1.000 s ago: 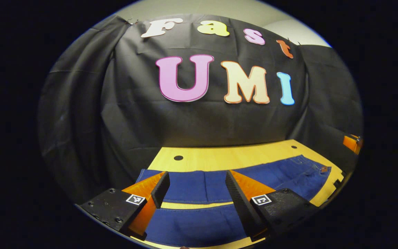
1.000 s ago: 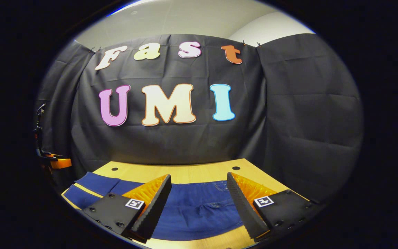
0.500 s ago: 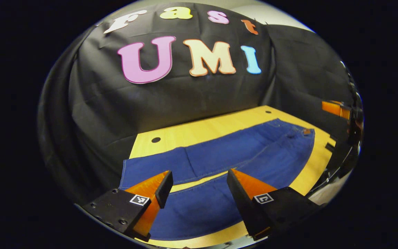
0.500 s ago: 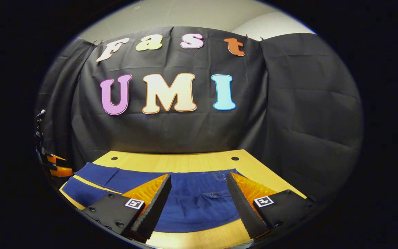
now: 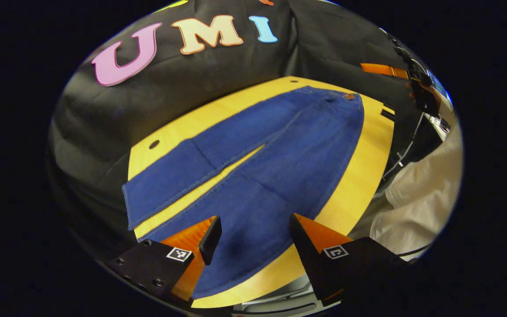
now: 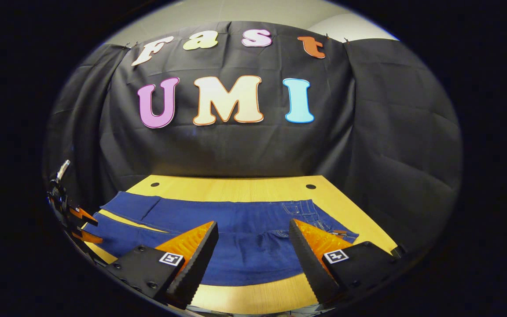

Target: Grasp the waist and the cuffs of the jeans and fold them to make the two legs overlap; first hold the waist and fold one-third of the jeans toward the cuffs, then hold the cuffs and fold the remaining one-third in the same direction to finish folding.

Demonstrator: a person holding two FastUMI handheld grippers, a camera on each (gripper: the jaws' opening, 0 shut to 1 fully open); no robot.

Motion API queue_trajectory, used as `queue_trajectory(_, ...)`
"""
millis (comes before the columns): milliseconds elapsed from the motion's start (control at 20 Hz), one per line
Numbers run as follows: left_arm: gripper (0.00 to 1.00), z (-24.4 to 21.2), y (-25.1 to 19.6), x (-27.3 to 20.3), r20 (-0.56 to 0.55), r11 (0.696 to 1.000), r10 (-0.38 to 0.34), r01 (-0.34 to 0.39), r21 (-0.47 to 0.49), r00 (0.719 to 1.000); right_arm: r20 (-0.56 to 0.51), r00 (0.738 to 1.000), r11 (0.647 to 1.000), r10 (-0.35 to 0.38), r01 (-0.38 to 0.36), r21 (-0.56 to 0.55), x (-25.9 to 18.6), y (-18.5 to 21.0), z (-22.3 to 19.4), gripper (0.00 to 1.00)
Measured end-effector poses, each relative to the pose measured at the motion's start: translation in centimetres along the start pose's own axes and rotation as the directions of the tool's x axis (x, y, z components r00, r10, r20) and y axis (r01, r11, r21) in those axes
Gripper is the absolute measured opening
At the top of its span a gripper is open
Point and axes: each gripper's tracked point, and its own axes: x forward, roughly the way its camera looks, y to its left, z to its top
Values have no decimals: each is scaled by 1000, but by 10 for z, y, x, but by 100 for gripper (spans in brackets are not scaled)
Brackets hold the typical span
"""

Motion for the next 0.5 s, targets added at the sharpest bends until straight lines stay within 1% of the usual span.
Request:
queue_trajectory(200,93,-42,11,0,-141,1000,-30,31,5,990,-47,999,1000,4,-4,-3,-2,2,-18,99)
queue_trajectory(350,93,-65,13,1,-230,998,-57,65,25,971,-73,997,1000,6,-6,5,-3,2,-29,99)
queue_trajectory(450,93,-79,18,3,-286,996,-54,74,59,957,-92,996,1000,2,0,13,-3,0,-36,99)
queue_trajectory(500,98,-87,21,3,-307,995,-48,74,73,950,-98,995,1000,-2,4,15,-3,-1,-37,99)
